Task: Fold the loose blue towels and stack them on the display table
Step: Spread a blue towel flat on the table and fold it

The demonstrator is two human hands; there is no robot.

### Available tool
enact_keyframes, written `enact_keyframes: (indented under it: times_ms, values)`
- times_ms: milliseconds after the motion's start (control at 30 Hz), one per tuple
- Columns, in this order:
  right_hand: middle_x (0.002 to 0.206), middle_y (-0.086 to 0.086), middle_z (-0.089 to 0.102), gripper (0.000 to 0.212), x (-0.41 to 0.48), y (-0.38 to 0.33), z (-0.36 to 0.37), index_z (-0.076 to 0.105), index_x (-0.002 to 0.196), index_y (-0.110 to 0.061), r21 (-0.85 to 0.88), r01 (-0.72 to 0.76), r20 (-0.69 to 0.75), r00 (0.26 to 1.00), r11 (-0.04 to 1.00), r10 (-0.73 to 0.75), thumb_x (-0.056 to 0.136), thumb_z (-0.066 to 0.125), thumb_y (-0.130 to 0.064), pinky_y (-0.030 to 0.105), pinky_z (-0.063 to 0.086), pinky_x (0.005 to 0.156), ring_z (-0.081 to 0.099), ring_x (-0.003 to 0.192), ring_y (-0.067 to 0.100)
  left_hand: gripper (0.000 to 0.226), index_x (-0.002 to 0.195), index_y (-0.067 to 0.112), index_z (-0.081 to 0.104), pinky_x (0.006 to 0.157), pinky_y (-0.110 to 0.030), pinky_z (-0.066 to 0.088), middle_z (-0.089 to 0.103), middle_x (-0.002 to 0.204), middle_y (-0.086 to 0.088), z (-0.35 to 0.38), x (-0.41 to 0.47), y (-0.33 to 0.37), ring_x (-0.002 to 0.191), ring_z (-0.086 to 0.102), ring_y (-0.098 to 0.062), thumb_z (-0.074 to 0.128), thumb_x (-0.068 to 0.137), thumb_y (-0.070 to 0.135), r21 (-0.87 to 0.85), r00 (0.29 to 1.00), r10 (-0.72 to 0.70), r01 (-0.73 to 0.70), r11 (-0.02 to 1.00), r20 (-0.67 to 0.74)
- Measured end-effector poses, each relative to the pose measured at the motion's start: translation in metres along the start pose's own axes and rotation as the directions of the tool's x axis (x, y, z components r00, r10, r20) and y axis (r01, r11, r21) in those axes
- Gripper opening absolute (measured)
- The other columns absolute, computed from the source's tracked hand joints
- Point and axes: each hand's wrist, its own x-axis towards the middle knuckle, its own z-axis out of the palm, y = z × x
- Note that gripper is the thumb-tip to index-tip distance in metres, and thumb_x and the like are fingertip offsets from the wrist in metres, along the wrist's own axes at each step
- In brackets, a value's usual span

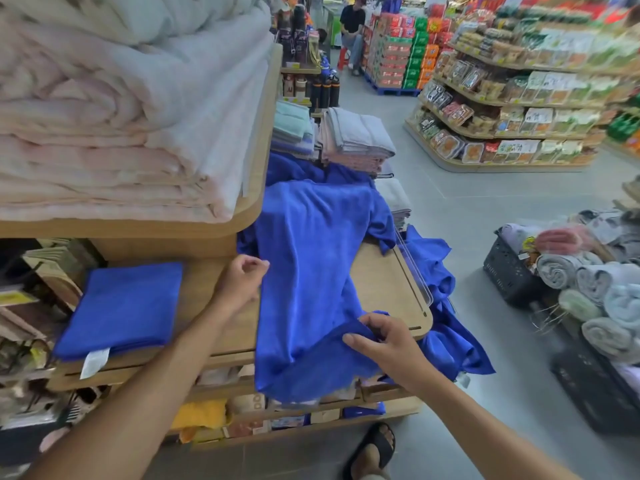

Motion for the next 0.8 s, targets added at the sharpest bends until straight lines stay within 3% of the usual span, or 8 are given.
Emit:
enact_keyframes:
  times_ms: [67, 133, 267, 367, 533, 600, 700, 800]
  values:
    - [0.081, 0.017, 0.069, 0.012, -0.003, -0.001, 0.001, 0.072, 0.09, -0.003, 0.016, -0.014, -0.001, 1.0, 1.0, 0.014, 0.098, 0.069, -0.012, 0.037, 0.049, 0.069, 0.063, 0.075, 0.018, 0.03, 0.114, 0.01, 0.062, 0.092, -0.042, 0.052, 0.067, 0.117, -0.014, 0.0, 0.034, 0.012, 0.106, 0.065, -0.032, 0.07, 0.093, 0.029, 0.151, 0.977, 0.091, -0.062, 0.987, -0.195]
    - [0.076, 0.014, 0.063, 0.018, -0.008, -0.002, 0.001, 0.071, 0.09, -0.003, 0.033, -0.023, 0.017, 1.0, 0.999, 0.022, 0.102, 0.063, -0.015, 0.033, 0.045, 0.068, 0.057, 0.073, 0.017, 0.049, 0.131, 0.004, 0.057, 0.104, -0.042, 0.046, 0.062, 0.131, -0.014, 0.006, 0.06, 0.024, 0.12, 0.06, -0.033, 0.068, 0.094, 0.034, 0.212, 0.98, 0.073, -0.032, 0.977, -0.184]
    - [0.091, 0.037, 0.059, 0.028, -0.017, -0.006, -0.003, 0.069, 0.099, 0.003, 0.083, -0.04, 0.04, 0.999, 0.996, 0.037, 0.104, 0.06, -0.023, 0.044, 0.044, 0.075, 0.056, 0.082, 0.028, 0.058, 0.145, 0.004, 0.047, 0.111, -0.046, 0.043, 0.053, 0.147, -0.014, 0.026, 0.083, 0.057, 0.131, 0.054, -0.031, 0.061, 0.099, 0.037, -0.092, 0.987, -0.089, 0.076, 0.993, -0.135]
    - [0.095, 0.034, 0.061, 0.027, -0.021, -0.005, -0.004, 0.072, 0.099, -0.004, 0.085, -0.027, 0.033, 0.999, 0.996, 0.025, 0.102, 0.061, -0.029, 0.043, 0.046, 0.077, 0.059, 0.085, 0.029, 0.058, 0.149, 0.003, 0.042, 0.116, -0.044, 0.039, 0.049, 0.151, -0.011, 0.036, 0.084, 0.074, 0.136, 0.05, -0.028, 0.058, 0.102, 0.034, -0.342, 0.985, -0.147, 0.108, 0.934, -0.092]
    - [0.091, 0.035, 0.057, 0.047, -0.021, -0.009, -0.003, 0.069, 0.096, -0.002, 0.087, -0.007, 0.038, 0.999, 0.996, 0.004, 0.098, 0.059, -0.047, 0.043, 0.043, 0.074, 0.055, 0.081, 0.027, 0.051, 0.144, 0.01, 0.052, 0.106, -0.043, 0.049, 0.063, 0.134, -0.007, 0.032, 0.081, 0.088, 0.124, 0.06, -0.025, 0.063, 0.099, 0.033, -0.517, 0.982, -0.185, 0.178, 0.837, 0.039]
    - [0.089, 0.036, 0.055, 0.055, -0.019, -0.013, -0.001, 0.067, 0.095, 0.002, 0.067, 0.015, 0.037, 0.999, 0.998, -0.018, 0.095, 0.058, -0.052, 0.043, 0.04, 0.073, 0.052, 0.079, 0.026, 0.032, 0.129, 0.008, 0.062, 0.093, -0.039, 0.053, 0.068, 0.113, -0.008, 0.03, 0.079, 0.087, 0.108, 0.064, -0.024, 0.06, 0.1, 0.021, -0.488, 0.978, -0.198, 0.202, 0.849, 0.061]
    - [0.092, 0.034, 0.06, 0.038, -0.015, -0.015, 0.001, 0.07, 0.098, -0.003, 0.043, 0.034, 0.044, 0.998, 0.999, -0.036, 0.103, 0.057, -0.038, 0.04, 0.042, 0.073, 0.054, 0.08, 0.024, 0.016, 0.079, 0.01, 0.062, 0.053, -0.027, 0.052, 0.062, 0.077, -0.009, 0.03, 0.069, 0.074, 0.063, 0.065, -0.021, 0.058, 0.092, 0.001, -0.413, 0.957, -0.266, 0.289, 0.864, 0.114]
    - [0.091, 0.023, 0.068, 0.023, -0.012, -0.016, 0.004, 0.074, 0.098, -0.012, 0.028, 0.03, 0.05, 0.998, 0.999, -0.032, 0.105, 0.056, -0.026, 0.037, 0.047, 0.073, 0.061, 0.08, 0.023, 0.012, 0.078, 0.01, 0.063, 0.046, -0.026, 0.052, 0.067, 0.073, -0.01, 0.031, 0.05, 0.051, 0.061, 0.063, -0.025, 0.063, 0.088, 0.002, -0.425, 0.901, -0.369, 0.432, 0.795, 0.227]
